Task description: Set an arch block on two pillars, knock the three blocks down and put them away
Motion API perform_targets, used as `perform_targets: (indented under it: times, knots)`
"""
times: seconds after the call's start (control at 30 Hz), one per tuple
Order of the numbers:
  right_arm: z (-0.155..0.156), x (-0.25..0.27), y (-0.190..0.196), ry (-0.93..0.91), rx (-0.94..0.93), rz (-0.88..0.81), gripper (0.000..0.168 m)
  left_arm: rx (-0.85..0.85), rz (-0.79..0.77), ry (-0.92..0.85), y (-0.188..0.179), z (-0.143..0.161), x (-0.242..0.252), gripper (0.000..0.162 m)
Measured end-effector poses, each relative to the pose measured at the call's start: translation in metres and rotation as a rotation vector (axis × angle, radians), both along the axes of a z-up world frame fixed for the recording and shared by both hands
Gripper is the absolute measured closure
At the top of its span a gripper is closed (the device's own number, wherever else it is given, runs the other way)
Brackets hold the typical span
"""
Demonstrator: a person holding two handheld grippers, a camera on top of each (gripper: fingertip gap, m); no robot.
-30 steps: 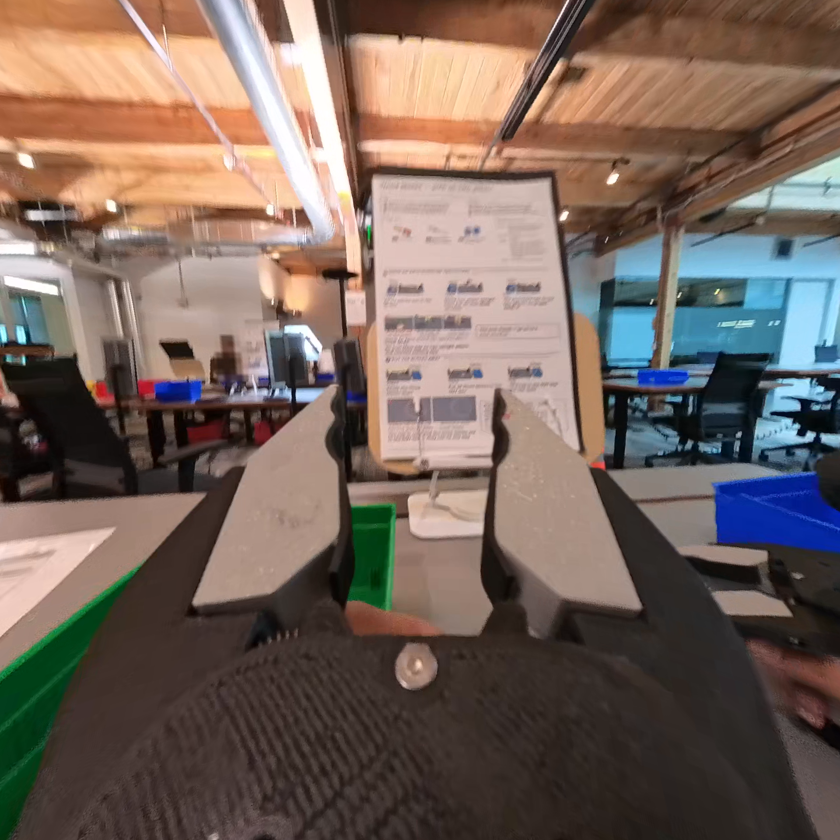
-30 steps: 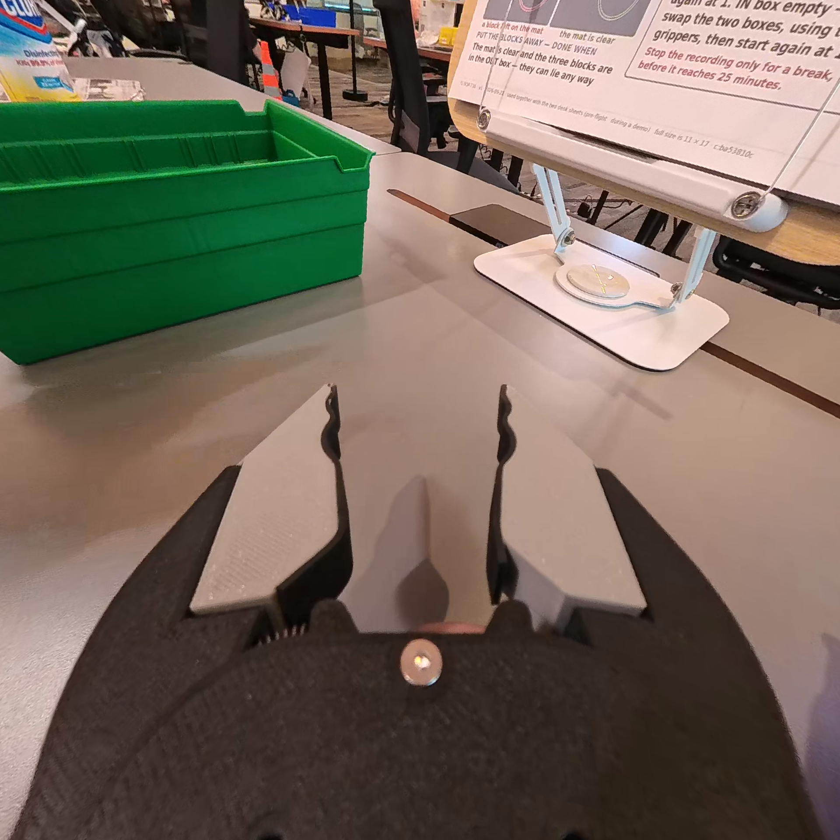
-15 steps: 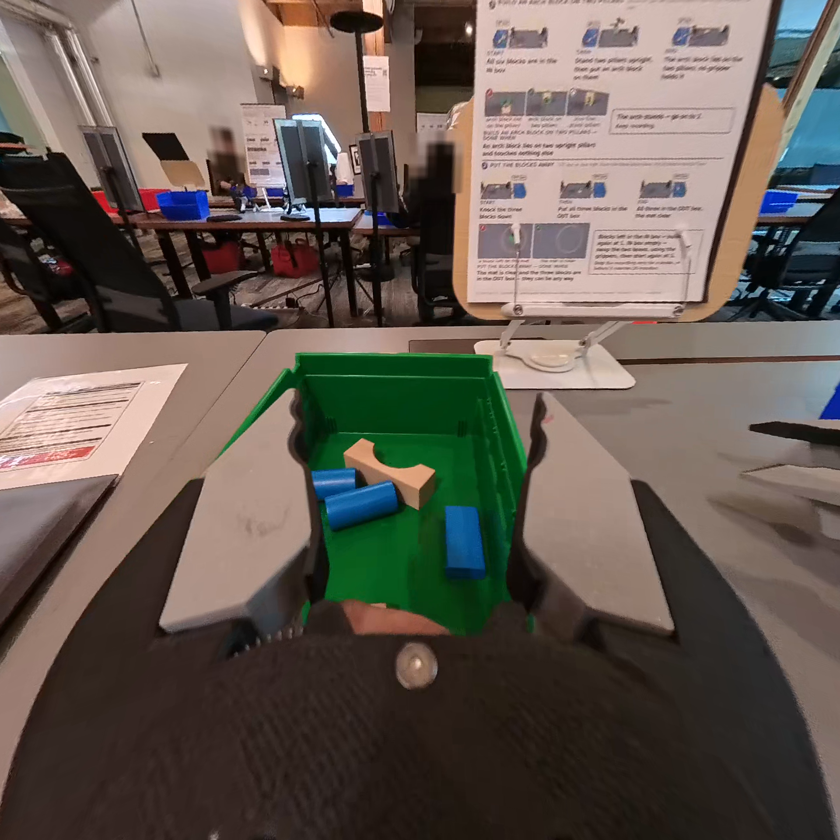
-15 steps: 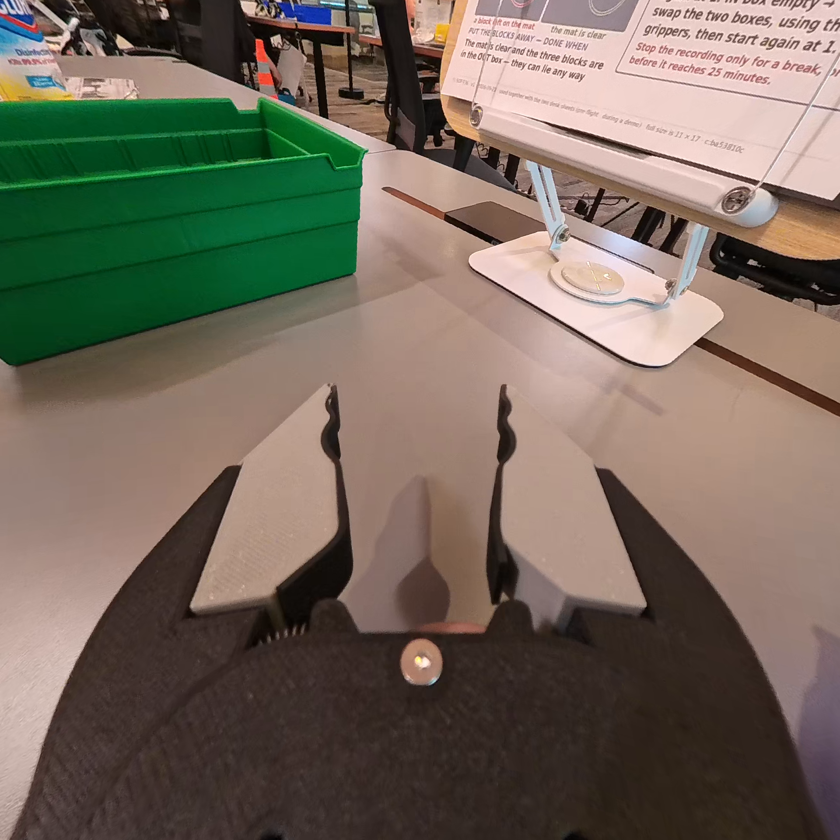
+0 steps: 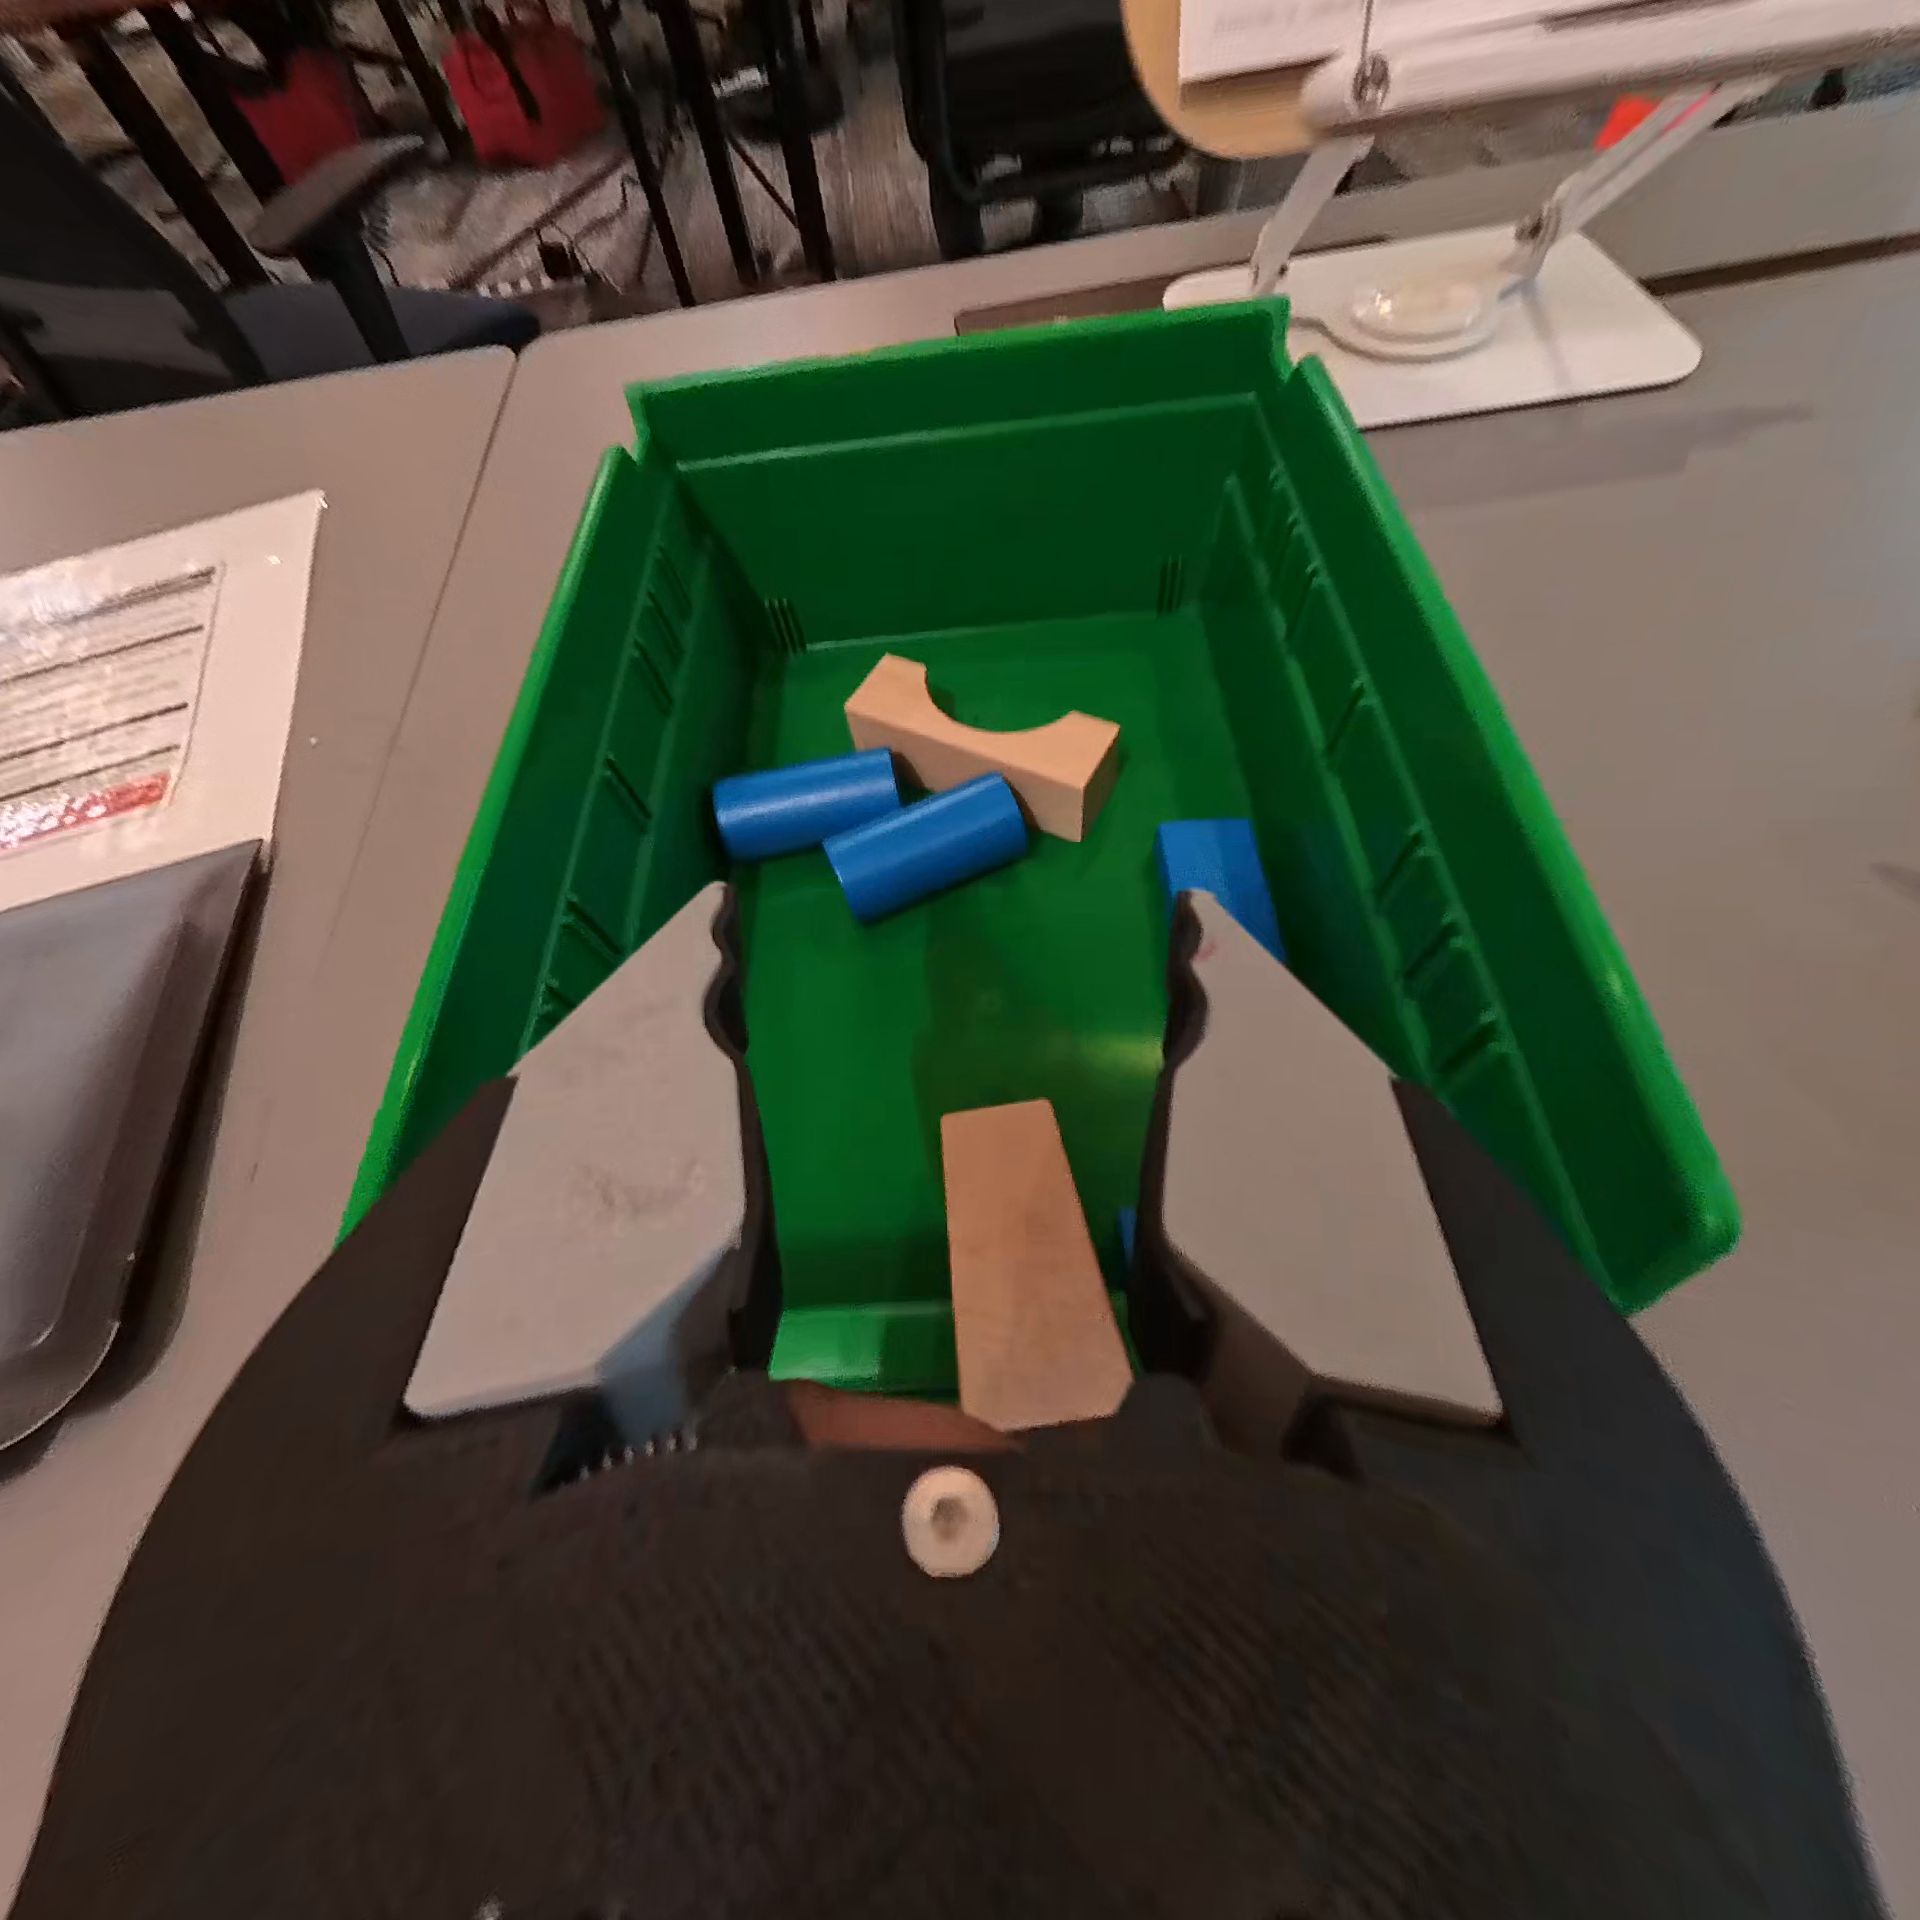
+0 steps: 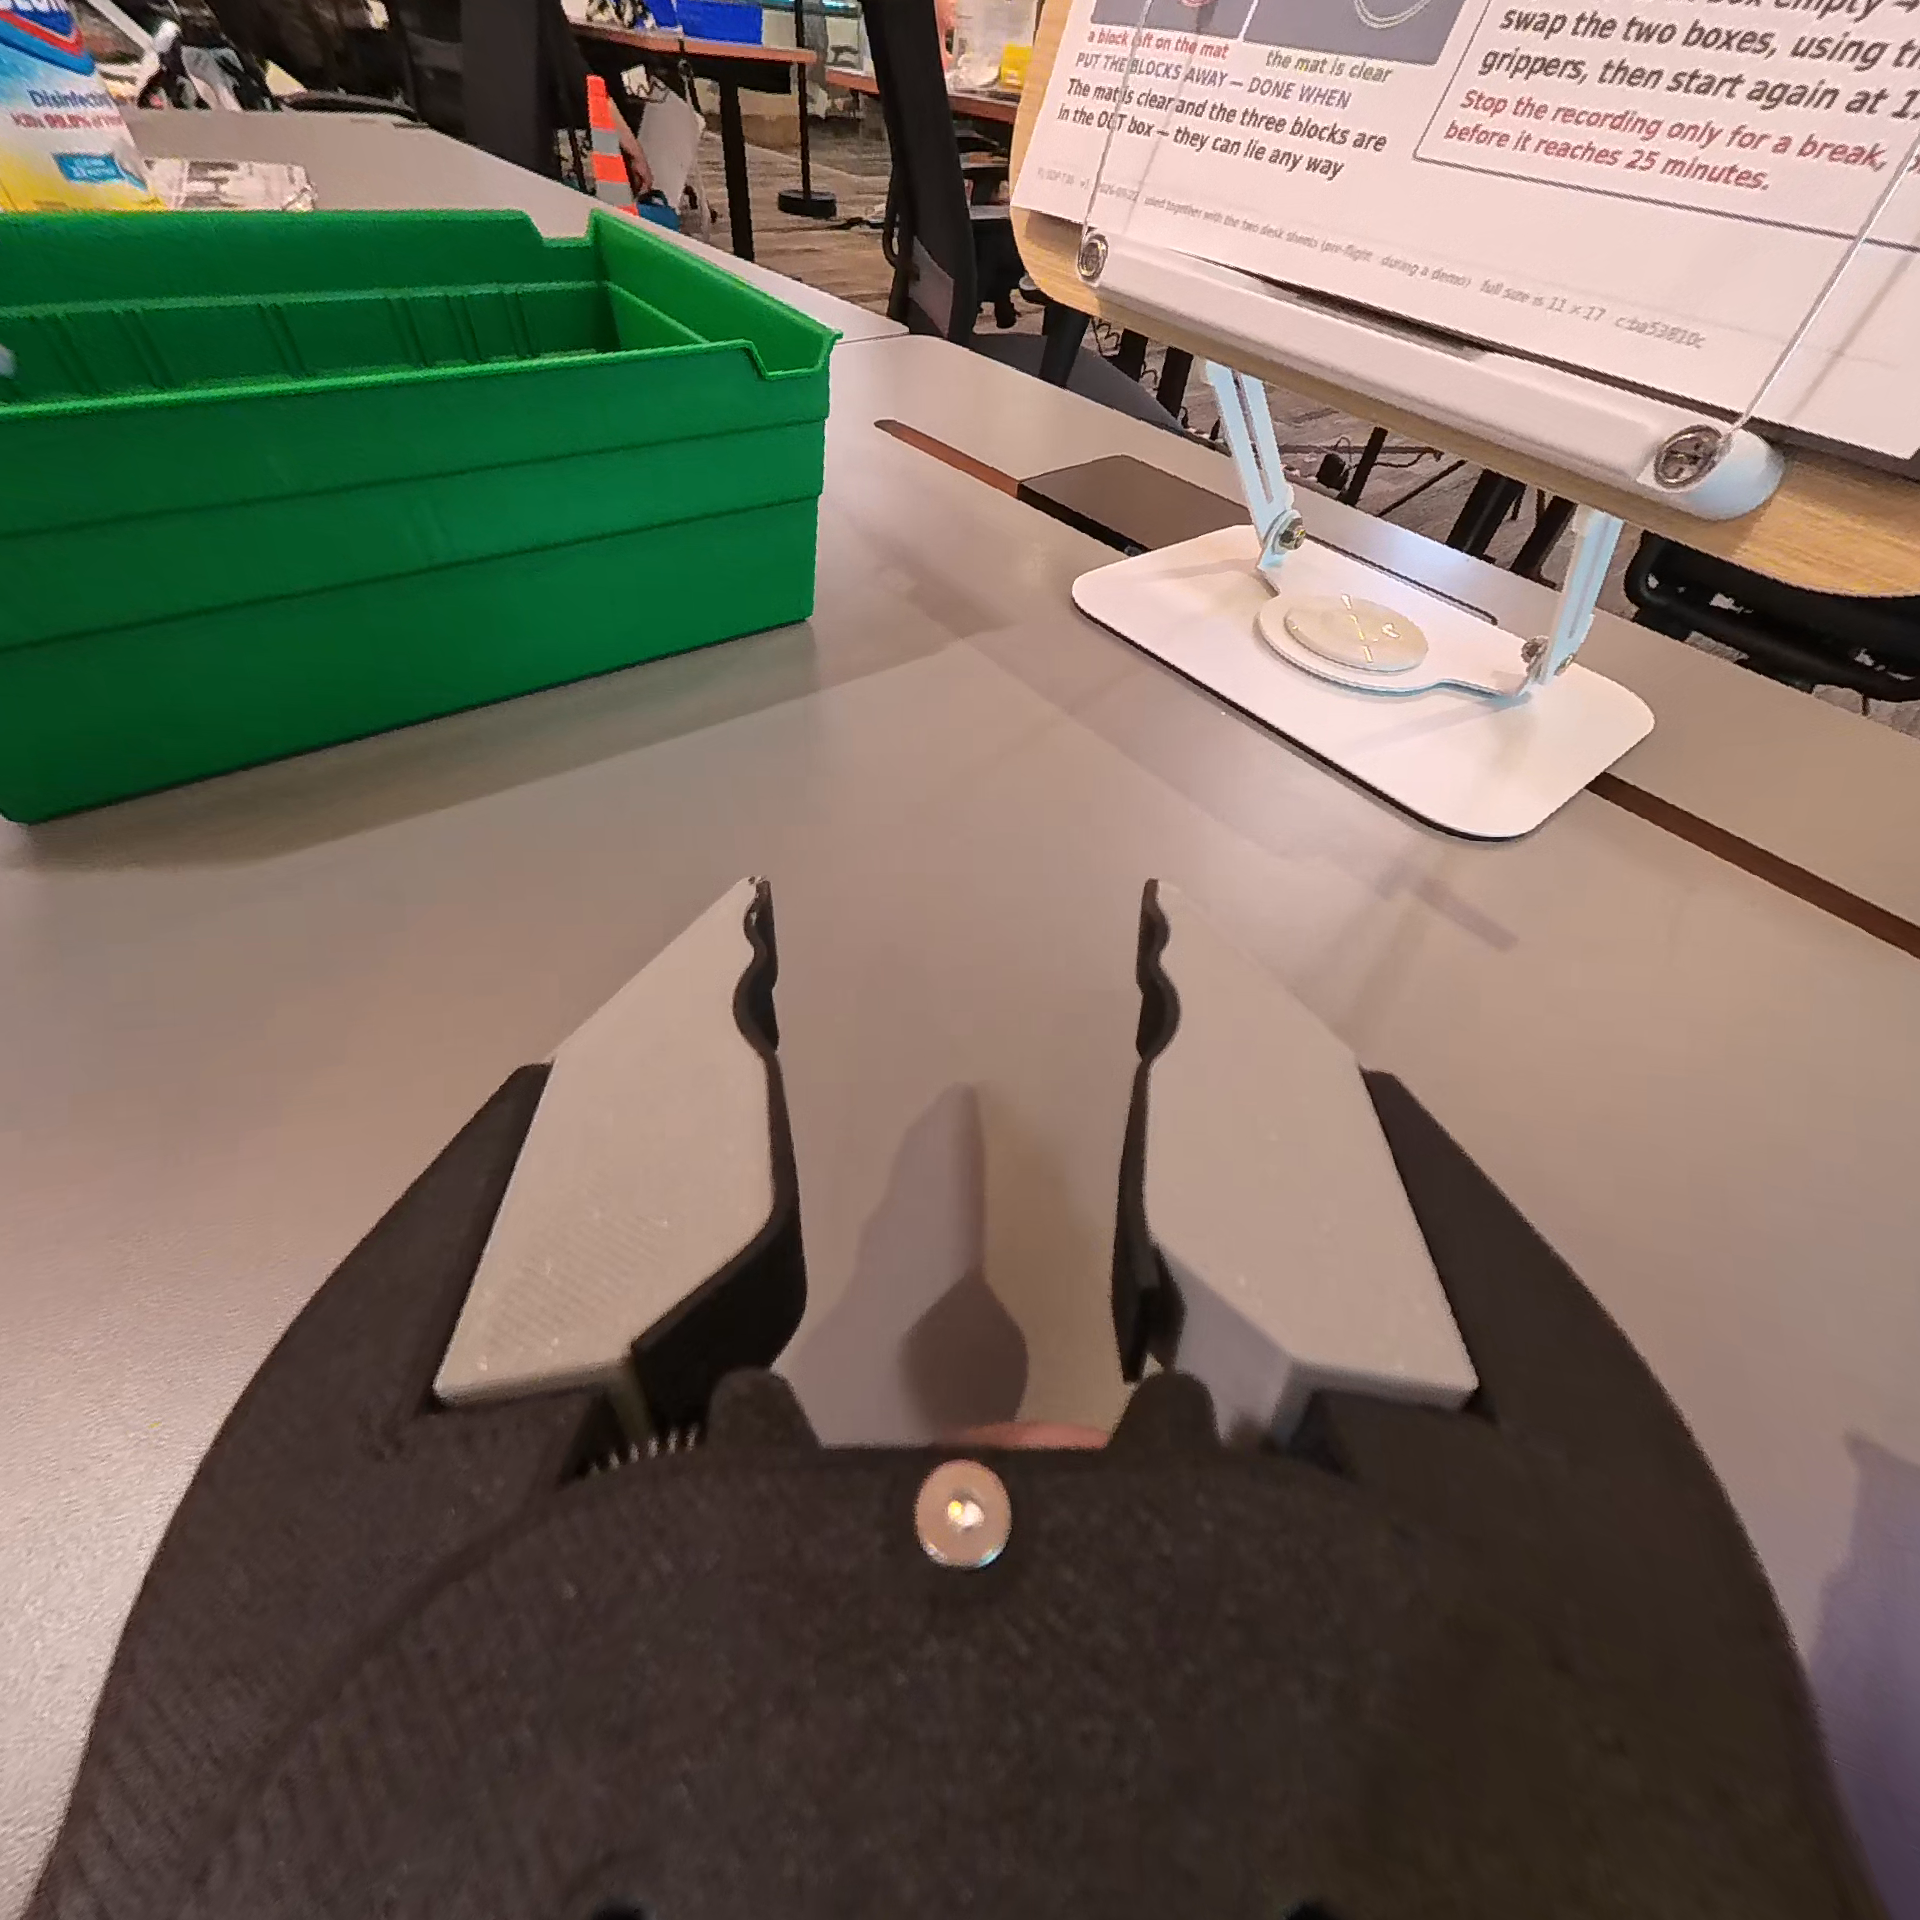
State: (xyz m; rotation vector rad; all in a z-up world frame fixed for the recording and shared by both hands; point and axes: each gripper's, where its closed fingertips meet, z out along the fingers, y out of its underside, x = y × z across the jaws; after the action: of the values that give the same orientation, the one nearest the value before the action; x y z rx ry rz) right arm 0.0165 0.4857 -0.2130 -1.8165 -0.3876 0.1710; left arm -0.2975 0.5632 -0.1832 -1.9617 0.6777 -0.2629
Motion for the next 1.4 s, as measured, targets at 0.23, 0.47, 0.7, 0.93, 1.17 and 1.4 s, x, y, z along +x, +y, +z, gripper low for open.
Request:
perform_targets:
  times: [0.23, 0.47, 0.7, 0.93, 1.17, 1.4]
  knots:
    - [0.000, -0.001, 0.000, -0.004, 0.000, 0.002, 0.101, -0.067, -0.041, 0.148, -0.020, -0.016, -0.014, 0.083]
    - [0.000, -0.004, -0.002, -0.017, 0.005, 0.012, 0.101, -0.113, -0.102, 0.244, -0.058, -0.018, -0.035, 0.092]
    - [0.000, -0.006, -0.004, -0.044, 0.012, 0.014, 0.101, -0.230, -0.168, 0.402, -0.071, -0.056, -0.037, 0.109]
    - [-0.002, -0.006, -0.003, -0.051, 0.005, 0.018, 0.102, -0.142, -0.086, 0.311, -0.048, -0.028, -0.040, 0.130]
    - [-0.003, -0.008, -0.002, -0.059, 0.000, 0.025, 0.102, 0.253, 0.146, 0.211, 0.000, 0.034, -0.046, 0.131]
    - [-0.004, -0.008, -0.002, -0.057, -0.002, 0.029, 0.102, 0.191, 0.099, 0.225, 0.003, 0.016, -0.031, 0.123]
